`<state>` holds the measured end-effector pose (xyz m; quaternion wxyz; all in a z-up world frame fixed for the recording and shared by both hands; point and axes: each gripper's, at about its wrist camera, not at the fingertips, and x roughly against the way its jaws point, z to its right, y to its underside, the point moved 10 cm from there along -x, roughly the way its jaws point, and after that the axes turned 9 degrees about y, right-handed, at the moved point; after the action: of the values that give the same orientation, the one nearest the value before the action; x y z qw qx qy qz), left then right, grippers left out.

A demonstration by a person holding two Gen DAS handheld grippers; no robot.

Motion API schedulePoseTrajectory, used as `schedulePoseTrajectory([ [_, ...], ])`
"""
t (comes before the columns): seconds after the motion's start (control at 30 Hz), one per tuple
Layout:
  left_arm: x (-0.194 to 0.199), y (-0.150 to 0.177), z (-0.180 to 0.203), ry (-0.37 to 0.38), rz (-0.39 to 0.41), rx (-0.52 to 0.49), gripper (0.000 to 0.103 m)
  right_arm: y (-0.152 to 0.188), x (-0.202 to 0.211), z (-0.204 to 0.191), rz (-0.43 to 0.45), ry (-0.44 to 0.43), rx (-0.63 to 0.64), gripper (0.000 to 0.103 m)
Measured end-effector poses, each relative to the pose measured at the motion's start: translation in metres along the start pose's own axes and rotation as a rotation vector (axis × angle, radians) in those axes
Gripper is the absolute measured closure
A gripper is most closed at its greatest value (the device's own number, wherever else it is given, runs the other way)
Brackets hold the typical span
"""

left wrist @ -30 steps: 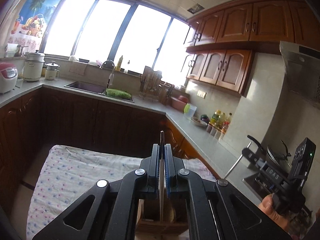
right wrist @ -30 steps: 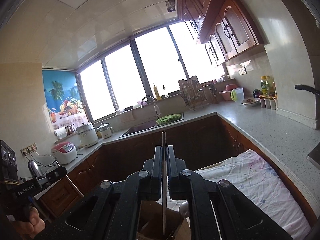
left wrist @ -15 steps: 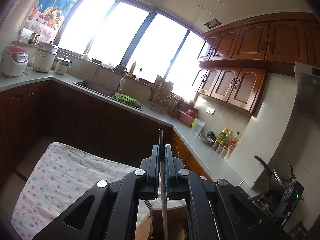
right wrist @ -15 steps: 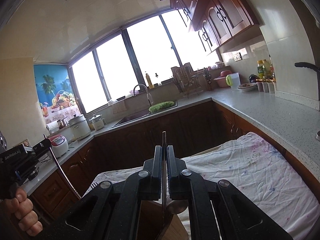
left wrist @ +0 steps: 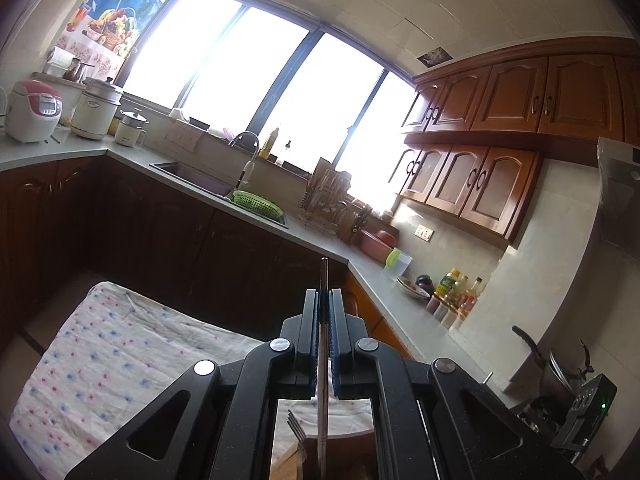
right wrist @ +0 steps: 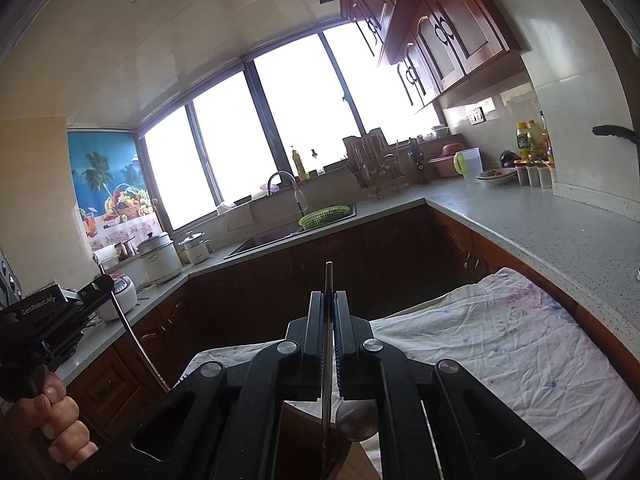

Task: Organize utensils
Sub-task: 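Carry the chopstick and metal rod upright into the holder and open both grippers, then move both open grippers back to the wooden chopsticks on the cloth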

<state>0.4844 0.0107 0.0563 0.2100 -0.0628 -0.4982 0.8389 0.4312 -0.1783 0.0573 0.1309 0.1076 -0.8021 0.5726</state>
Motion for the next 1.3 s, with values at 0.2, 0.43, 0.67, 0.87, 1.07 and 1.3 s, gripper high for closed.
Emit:
schedulePoseTrajectory([
  [0.2,-0.007,0.039,-0.01,-0.016,-0.072,0.014,0.101,0.014,-0.004,0.0,-0.007,0.008,0.016,0.098],
  [0.43,-0.015,0.066,-0.008,-0.003,-0.173,-0.016,0.1,0.039,-0.004,-0.002,-0.057,0.001,0.053,0.098],
  [0.67,-0.011,0.059,-0.006,-0.018,-0.183,-0.035,0.1,0.039,-0.003,0.004,-0.08,0.009,0.051,0.097],
  [0.87,-0.005,0.056,-0.004,-0.027,-0.214,-0.018,0.077,0.039,0.001,0.003,-0.098,-0.001,0.036,0.092],
  [1.07,0.029,0.05,0.004,-0.055,-0.185,-0.025,0.033,0.024,0.027,0.011,-0.047,-0.014,-0.007,0.036],
  [1.3,0.08,0.071,0.016,-0.094,-0.204,-0.033,0.024,0.02,0.068,0.025,-0.02,-0.029,-0.051,0.019],
])
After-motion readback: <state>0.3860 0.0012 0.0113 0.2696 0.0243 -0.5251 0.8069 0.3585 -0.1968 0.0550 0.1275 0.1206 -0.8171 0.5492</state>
